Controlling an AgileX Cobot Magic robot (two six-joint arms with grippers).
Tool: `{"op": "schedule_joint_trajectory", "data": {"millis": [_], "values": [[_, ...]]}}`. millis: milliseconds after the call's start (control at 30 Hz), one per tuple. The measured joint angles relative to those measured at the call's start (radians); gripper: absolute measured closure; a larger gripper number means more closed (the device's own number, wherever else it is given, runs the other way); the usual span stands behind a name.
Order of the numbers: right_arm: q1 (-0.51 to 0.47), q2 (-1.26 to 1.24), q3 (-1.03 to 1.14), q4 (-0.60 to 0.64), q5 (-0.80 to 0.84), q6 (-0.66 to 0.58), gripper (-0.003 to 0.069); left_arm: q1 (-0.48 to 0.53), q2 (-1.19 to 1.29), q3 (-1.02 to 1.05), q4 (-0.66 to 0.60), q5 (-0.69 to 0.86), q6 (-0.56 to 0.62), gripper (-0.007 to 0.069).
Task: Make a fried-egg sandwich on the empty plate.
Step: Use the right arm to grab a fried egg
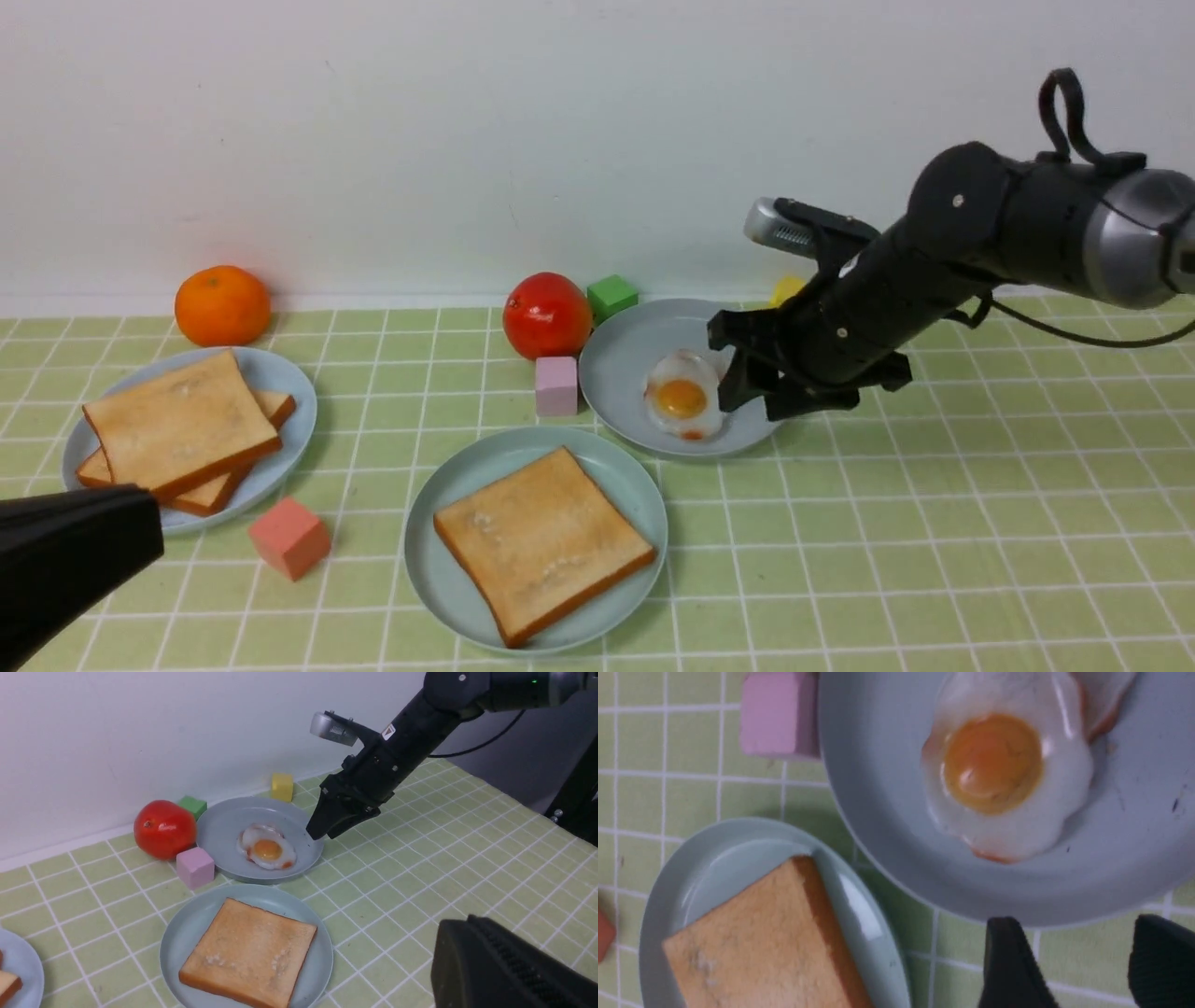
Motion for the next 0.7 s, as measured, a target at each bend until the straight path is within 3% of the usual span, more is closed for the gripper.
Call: {"op": "schedule_joint_trajectory", "data": {"millis": [700], "values": [[-0.020,0.202,-0.144,0.103,-0.022,0.000,0.0262,0.000,0.000,0.000,-0.038,-0.012,0.000,0.0638]]}}
